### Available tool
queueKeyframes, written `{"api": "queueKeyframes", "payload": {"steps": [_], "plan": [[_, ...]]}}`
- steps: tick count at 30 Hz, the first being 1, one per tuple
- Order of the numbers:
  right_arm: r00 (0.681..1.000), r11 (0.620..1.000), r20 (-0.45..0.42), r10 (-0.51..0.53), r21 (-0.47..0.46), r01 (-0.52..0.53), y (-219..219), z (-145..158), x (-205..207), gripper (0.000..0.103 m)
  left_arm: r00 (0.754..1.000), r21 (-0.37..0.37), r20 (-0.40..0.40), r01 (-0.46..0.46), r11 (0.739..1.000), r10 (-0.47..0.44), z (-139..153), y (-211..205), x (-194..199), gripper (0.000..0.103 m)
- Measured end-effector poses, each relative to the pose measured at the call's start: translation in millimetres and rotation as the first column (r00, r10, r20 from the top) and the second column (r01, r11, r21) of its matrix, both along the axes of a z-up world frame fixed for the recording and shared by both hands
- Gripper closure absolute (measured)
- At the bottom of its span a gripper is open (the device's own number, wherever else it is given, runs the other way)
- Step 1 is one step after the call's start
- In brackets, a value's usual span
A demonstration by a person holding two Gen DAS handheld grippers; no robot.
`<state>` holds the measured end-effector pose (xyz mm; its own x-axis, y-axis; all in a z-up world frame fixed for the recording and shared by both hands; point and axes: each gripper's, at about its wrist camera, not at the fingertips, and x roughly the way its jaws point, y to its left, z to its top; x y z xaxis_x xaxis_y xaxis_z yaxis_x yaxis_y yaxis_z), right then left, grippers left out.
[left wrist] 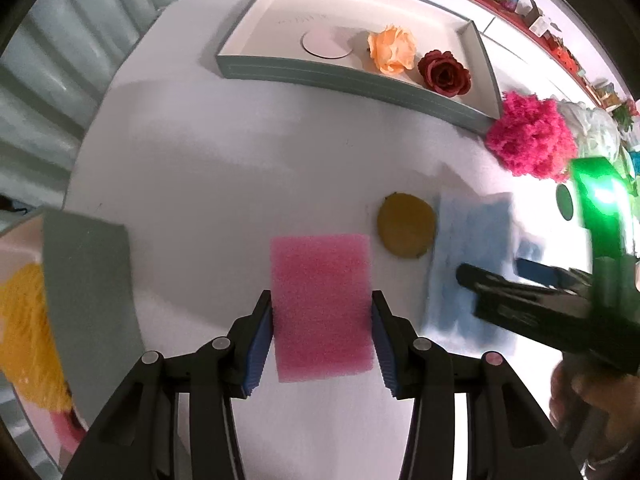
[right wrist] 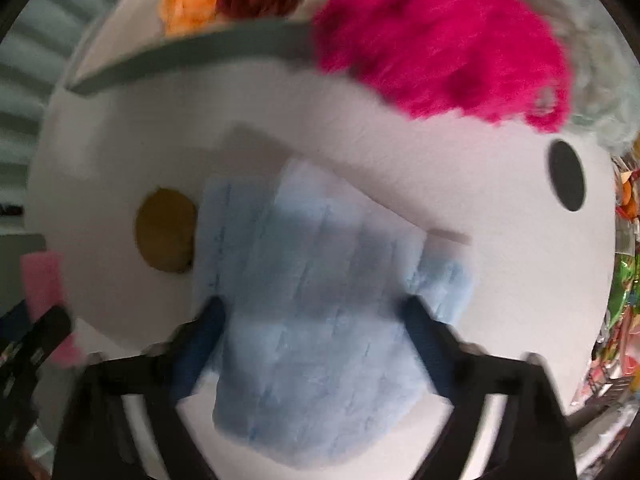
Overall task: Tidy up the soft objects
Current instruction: 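Grasp the pink sponge with the left tool while the right tool grasps the light-blue cloth, then carry the pink sponge and light-blue cloth over the white box with both tools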
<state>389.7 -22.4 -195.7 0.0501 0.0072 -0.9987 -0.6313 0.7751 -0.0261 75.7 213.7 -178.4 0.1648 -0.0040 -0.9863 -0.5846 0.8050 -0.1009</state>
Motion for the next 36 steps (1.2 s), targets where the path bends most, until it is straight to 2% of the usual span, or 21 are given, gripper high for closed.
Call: {"api": "queueKeyframes", "payload": {"steps": [1,3,4,8,14,17,24,29,31,36], "plan": [[1.000,1.000,0.026,0.015,-0.017,-0.015,3,1,-2,0.031,1.000,0.003,0.004,0.000,1.000,0.000,5,-5,-4,0.056],[0.997,0.998,0.045,0.069,-0.011,-0.068,7,7,-12,0.062,1.000,0.009,0.014,-0.001,1.000,0.001,24,8,-19,0.056],[0.996,0.996,0.032,0.086,-0.004,-0.086,6,9,-19,0.098,1.000,0.014,0.019,-0.003,1.000,0.003,29,13,-25,0.056],[0.996,0.995,-0.025,0.082,0.054,-0.080,-7,22,-19,0.097,0.999,0.027,0.044,-0.019,0.999,0.018,51,5,-34,0.056],[0.993,0.981,-0.002,0.118,0.157,-0.117,-22,86,-33,0.097,0.996,0.057,0.081,-0.049,0.997,0.044,67,-9,-36,0.056],[0.989,0.968,0.000,0.145,0.205,-0.142,-23,122,-58,0.097,0.992,0.073,0.098,-0.090,0.993,0.083,84,-10,-56,0.056],[0.973,0.933,0.007,0.232,0.280,-0.225,7,169,-112,0.097,0.978,0.090,0.129,-0.179,0.980,0.166,100,1,-100,0.056],[0.954,0.902,0.026,0.300,0.317,-0.292,30,184,-188,0.097,0.963,0.098,0.149,-0.241,0.966,0.225,111,20,-141,0.056],[0.945,0.888,0.028,0.327,0.334,-0.317,44,174,-197,0.097,0.956,0.097,0.159,-0.263,0.960,0.245,114,29,-158,0.056],[0.925,0.856,0.038,0.378,0.366,-0.365,72,193,-245,0.097,0.945,0.111,0.173,-0.297,0.948,0.276,124,52,-203,0.056]]}}
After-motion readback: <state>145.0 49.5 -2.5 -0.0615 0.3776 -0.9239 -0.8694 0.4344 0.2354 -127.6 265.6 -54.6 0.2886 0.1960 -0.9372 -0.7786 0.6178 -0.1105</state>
